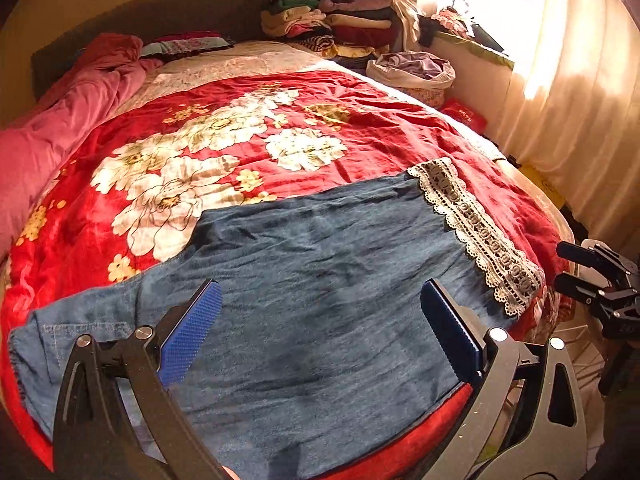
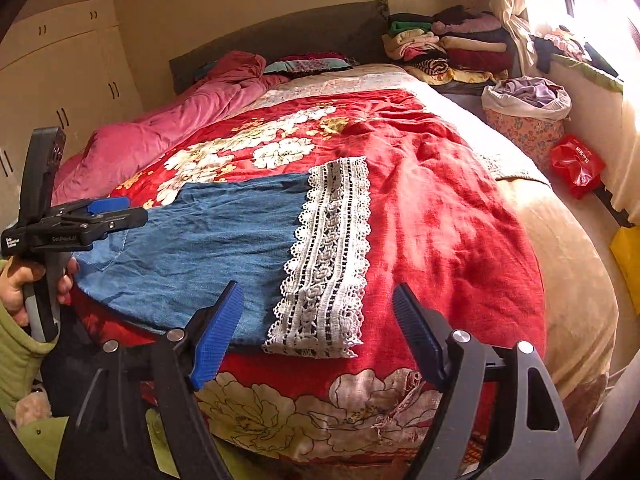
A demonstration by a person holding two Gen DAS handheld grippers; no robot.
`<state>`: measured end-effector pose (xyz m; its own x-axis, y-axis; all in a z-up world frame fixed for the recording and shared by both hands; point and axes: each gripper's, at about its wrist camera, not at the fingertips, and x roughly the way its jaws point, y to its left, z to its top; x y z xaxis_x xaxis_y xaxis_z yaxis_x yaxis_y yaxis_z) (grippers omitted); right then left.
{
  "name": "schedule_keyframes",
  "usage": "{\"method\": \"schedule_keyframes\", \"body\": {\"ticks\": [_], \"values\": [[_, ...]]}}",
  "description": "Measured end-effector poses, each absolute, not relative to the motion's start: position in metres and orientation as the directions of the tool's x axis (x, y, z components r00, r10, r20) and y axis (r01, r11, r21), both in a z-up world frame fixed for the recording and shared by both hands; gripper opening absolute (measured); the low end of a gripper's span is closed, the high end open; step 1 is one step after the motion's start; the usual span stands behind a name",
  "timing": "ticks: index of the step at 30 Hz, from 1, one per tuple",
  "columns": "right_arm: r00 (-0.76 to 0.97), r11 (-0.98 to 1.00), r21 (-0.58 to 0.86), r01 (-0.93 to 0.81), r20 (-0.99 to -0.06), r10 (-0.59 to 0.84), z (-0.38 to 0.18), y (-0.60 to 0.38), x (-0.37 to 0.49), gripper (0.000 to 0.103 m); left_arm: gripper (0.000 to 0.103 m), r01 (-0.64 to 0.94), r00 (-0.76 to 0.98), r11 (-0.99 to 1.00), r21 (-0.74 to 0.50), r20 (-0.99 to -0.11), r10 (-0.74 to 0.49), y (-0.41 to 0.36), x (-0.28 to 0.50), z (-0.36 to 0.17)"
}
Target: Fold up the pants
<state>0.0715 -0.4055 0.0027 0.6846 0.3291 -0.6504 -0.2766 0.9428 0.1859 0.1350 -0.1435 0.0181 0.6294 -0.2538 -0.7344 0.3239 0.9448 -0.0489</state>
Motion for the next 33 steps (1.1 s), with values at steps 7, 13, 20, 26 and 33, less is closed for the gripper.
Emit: {"method": "schedule_keyframes", "body": {"ticks": [7,13,20,26,33], "values": [[0.636,0.927,0.269,-0.262,-0.674,0.375,-0.015,-0.405,0.074,0.076,0.093,0.407,0.600,0.913,-0.015,-0.750,-0.279,-0.183,0.167,0.020],[0.604,0.914,0.331,-0.233,-0.688,0.403,-0.029,-0.404,0.081,0.076,0.093,0.493,0.563,0.870,0.007,-0.765,-0.313,-0.212,0.194,0.015],[0.595,0.905,0.383,-0.186,-0.689,0.413,-0.039,-0.405,0.090,0.076,0.093,0.535,0.540,0.845,0.010,-0.773,-0.333,-0.229,0.227,0.012],[0.600,0.897,0.405,-0.178,-0.678,0.425,-0.040,-0.403,0.098,0.065,0.093,0.575,0.506,0.818,0.009,-0.789,-0.348,-0.246,0.251,0.003],[0.596,0.896,0.399,-0.198,-0.676,0.433,-0.045,-0.400,0.099,0.060,0.069,0.653,0.371,0.754,-0.069,-0.839,-0.398,-0.265,0.281,-0.023]]}}
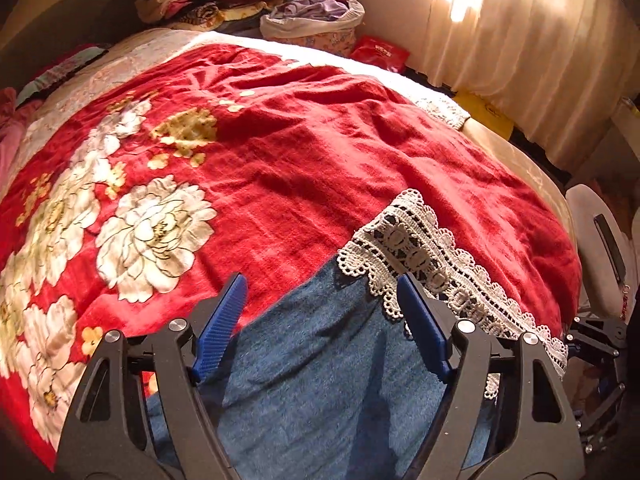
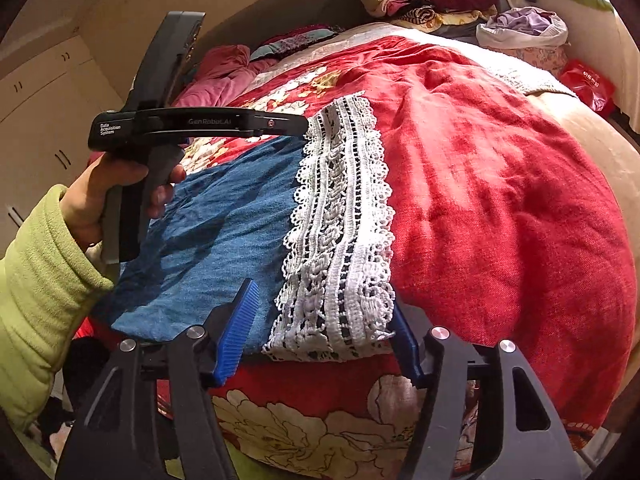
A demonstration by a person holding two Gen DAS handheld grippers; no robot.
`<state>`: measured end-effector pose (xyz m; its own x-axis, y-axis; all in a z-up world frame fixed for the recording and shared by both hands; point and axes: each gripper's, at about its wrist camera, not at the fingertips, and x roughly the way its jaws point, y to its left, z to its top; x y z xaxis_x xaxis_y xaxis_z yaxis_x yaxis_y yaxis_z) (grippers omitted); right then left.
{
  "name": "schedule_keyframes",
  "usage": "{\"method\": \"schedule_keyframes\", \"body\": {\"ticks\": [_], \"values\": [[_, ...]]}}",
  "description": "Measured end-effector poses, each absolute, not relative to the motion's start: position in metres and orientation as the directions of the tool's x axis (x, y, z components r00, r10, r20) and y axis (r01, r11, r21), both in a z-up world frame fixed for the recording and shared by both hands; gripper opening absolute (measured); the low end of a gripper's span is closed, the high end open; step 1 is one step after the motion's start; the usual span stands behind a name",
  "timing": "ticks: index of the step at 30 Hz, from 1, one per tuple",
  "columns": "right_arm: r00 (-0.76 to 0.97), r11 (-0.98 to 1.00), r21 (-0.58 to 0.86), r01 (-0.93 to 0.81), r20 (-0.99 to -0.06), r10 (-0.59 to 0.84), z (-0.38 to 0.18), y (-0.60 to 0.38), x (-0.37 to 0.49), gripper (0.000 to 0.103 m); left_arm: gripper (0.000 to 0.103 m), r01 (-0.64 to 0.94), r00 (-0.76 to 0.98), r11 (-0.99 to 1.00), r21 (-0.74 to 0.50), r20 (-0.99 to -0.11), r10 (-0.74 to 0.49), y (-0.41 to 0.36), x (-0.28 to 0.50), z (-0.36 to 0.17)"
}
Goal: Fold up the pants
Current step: 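Grasp the lace-trimmed edge of the denim with both tools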
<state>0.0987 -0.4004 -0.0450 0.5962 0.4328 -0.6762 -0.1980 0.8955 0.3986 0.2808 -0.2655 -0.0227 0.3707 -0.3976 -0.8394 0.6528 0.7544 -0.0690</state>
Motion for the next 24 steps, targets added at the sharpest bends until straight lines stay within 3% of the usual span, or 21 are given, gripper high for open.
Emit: {"method": "schedule_keyframes", "body": {"ticks": [7,9,11,18,21,24], "values": [[0.594,0.883,0.427,-0.193,-0.666,0.452,-0.049,-0.402,0.108,0.060,0.060,0.694,0.245,0.699,-0.173,-0.856,-0.455,-0.268,0.294,-0.045],[0.588,0.887,0.415,-0.203,-0.673,0.449,-0.048,-0.400,0.109,0.056,0.057,0.706,0.234,0.684,-0.183,-0.851,-0.470,-0.269,0.295,-0.045],[0.588,0.902,0.377,-0.210,-0.688,0.425,-0.046,-0.399,0.111,0.041,0.055,0.718,0.225,0.670,-0.192,-0.846,-0.483,-0.271,0.296,-0.044],[0.574,0.892,0.408,-0.193,-0.691,0.440,-0.050,-0.401,0.116,0.041,0.053,0.733,0.237,0.658,-0.175,-0.840,-0.488,-0.281,0.294,-0.047],[0.565,0.896,0.396,-0.199,-0.701,0.435,-0.050,-0.398,0.119,0.039,0.039,0.723,0.263,0.677,-0.134,-0.854,-0.449,-0.283,0.288,-0.044],[0.555,0.902,0.359,-0.239,-0.712,0.430,-0.045,-0.393,0.117,0.030,0.027,0.731,0.277,0.674,-0.108,-0.856,-0.437,-0.284,0.278,-0.041]]}}
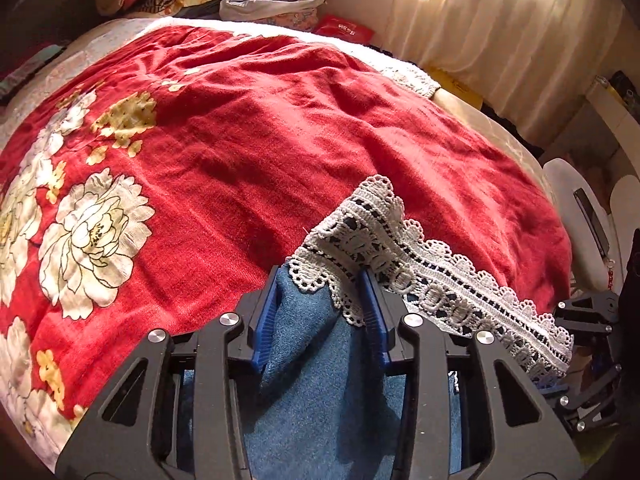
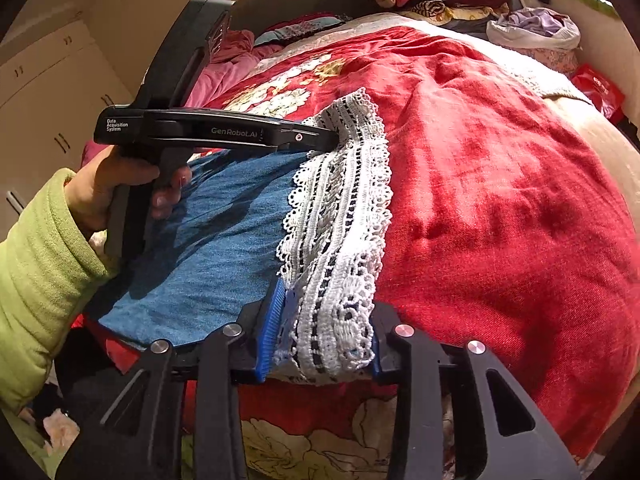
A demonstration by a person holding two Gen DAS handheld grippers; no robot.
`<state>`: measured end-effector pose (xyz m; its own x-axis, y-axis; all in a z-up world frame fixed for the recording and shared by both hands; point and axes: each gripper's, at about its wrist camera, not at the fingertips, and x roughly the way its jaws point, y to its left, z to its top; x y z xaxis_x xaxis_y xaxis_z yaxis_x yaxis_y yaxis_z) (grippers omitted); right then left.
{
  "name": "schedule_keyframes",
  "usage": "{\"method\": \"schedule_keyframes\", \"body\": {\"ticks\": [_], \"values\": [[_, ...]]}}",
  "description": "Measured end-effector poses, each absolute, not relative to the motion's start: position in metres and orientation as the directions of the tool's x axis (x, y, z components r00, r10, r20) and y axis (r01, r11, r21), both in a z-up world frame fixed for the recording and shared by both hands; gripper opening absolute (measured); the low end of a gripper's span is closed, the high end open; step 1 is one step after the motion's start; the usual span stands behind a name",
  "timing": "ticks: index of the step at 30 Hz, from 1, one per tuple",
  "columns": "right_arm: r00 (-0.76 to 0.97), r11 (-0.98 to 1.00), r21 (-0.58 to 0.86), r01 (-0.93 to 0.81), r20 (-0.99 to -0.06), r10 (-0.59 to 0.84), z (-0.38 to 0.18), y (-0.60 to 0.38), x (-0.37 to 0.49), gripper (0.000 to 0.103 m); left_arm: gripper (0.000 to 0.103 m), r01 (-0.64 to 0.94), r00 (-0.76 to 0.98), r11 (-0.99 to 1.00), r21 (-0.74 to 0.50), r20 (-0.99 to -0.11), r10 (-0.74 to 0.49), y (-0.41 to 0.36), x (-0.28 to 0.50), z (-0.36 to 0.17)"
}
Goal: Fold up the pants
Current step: 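Grasp the lace-trimmed edge of the denim with both tools, then lift the held lace edge with both tools and fold it over the denim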
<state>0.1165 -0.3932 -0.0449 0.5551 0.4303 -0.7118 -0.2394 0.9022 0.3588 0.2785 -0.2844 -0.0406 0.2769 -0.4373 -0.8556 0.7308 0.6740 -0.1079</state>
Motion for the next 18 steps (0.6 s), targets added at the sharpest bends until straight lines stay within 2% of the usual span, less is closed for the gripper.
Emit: {"method": "schedule_keyframes", "body": {"ticks": [4,8,18], "values": [[0.546,0.896,0.374,-0.240,-0.711,0.443,-0.048,-0.393,0.120,0.028,0.021,0.702,0.296,0.699,-0.135,-0.838,-0.458,-0.277,0.278,-0.042],[0.538,0.888,0.373,-0.268,-0.707,0.459,-0.040,-0.388,0.123,0.023,0.010,0.671,0.313,0.716,-0.193,-0.802,-0.509,-0.262,0.277,-0.037],[0.521,0.799,0.355,-0.485,-0.617,0.590,0.021,-0.325,0.120,0.021,0.009,0.603,0.411,0.725,-0.333,-0.649,-0.640,-0.189,0.258,0.012]]}}
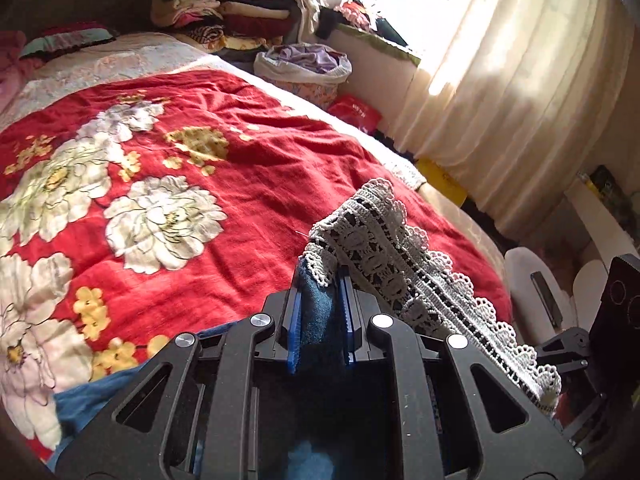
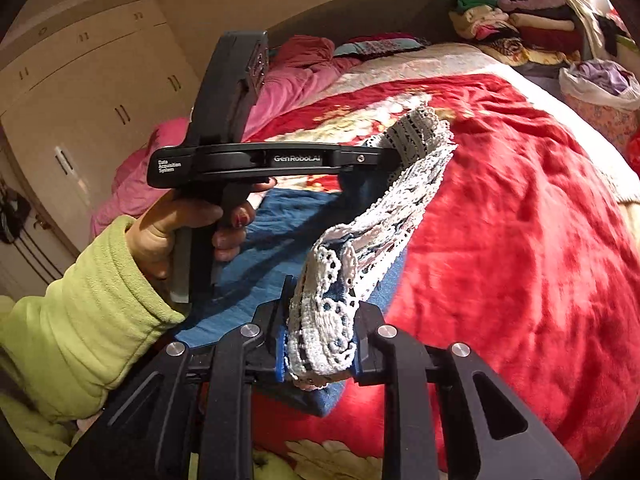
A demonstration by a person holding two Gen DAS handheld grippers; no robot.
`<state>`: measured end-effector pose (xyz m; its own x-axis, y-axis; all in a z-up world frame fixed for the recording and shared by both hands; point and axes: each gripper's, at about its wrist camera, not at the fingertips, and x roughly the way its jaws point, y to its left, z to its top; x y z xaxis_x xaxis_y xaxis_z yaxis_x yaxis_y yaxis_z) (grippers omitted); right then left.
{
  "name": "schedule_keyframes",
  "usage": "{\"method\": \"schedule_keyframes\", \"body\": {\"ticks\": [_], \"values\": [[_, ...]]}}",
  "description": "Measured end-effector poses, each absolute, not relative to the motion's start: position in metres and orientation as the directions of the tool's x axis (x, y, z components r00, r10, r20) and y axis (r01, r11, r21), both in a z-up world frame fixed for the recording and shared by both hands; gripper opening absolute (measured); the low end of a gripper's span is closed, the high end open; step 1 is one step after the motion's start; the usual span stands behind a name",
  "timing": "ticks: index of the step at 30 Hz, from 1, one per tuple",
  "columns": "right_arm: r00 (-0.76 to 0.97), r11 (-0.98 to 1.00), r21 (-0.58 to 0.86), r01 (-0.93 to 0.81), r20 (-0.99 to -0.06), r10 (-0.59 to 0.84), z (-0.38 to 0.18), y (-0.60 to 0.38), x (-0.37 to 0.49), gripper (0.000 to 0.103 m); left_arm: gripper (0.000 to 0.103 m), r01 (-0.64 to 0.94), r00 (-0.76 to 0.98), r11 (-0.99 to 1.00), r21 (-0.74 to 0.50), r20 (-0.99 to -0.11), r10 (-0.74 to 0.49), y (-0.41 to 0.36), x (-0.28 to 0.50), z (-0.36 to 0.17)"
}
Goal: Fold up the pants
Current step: 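Lift the held lace edge with both tools and fold it over the denim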
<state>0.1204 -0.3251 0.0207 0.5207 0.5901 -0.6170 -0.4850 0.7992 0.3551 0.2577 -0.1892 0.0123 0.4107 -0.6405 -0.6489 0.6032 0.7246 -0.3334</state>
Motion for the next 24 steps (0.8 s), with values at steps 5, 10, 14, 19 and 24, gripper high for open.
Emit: {"method": "schedule_keyframes", "body": {"ticks": [5,10,14,19,24], "values": [[0.465,0.744,0.323,-0.585,-0.618,0.634,0.028,-0.271,0.122,0.021,0.009,0.540,0.481,0.758,-0.367,-0.605,-0.635,-0.133,0.249,0.021],[0.403,0.722,0.288,-0.629,-0.674,0.619,0.009,-0.217,0.130,0.021,0.014,0.378,0.546,0.832,-0.405,-0.629,-0.554,-0.075,0.249,0.000],[0.362,0.711,0.259,-0.654,-0.718,0.594,-0.008,-0.190,0.129,0.021,0.020,0.236,0.592,0.841,-0.486,-0.615,-0.521,-0.027,0.242,-0.005],[0.405,0.687,0.119,-0.716,-0.731,0.549,-0.005,-0.158,0.107,0.021,0.045,0.145,0.636,0.809,-0.569,-0.573,-0.517,0.018,0.222,-0.001],[0.414,0.652,0.029,-0.757,-0.751,0.514,-0.018,-0.125,0.090,0.021,0.047,0.073,0.626,0.751,-0.657,-0.556,-0.547,0.045,0.212,-0.019]]}}
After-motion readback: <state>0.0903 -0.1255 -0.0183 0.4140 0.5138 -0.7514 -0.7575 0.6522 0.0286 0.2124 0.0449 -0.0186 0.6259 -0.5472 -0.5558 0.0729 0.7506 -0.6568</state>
